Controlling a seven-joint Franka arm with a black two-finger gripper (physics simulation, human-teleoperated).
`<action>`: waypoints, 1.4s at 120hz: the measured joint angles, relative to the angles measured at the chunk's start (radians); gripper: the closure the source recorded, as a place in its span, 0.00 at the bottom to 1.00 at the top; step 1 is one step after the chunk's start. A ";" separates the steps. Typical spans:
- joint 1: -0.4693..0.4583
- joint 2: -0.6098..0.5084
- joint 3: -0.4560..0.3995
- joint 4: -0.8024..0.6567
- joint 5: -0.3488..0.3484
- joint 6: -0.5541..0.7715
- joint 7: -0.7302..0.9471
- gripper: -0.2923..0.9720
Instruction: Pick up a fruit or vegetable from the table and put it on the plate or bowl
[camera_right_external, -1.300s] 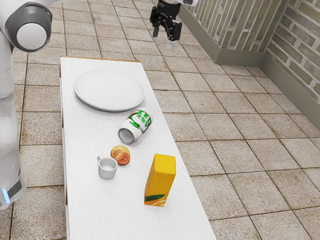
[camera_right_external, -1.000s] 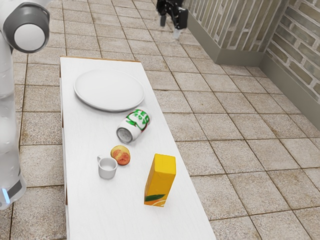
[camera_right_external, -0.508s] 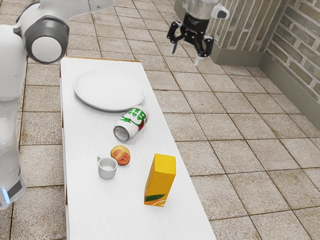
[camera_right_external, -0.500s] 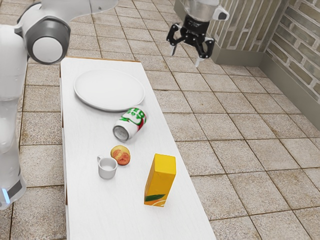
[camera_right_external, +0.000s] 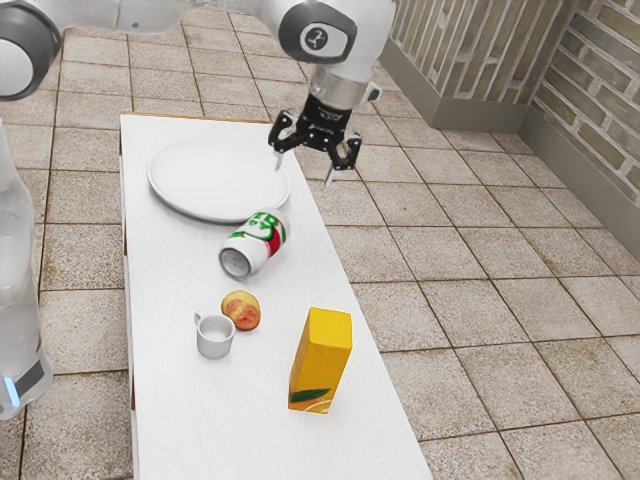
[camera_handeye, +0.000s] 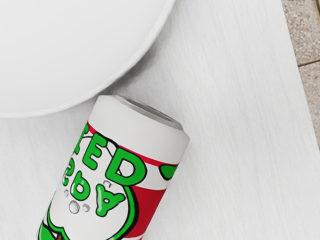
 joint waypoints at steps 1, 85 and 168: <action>0.000 -0.002 -0.002 -0.007 -0.001 0.007 -0.005 0.23; -0.002 -0.334 -0.203 -0.469 -0.062 0.249 -0.245 0.23; -0.003 -0.376 -0.274 -0.614 -0.130 0.366 -0.313 0.23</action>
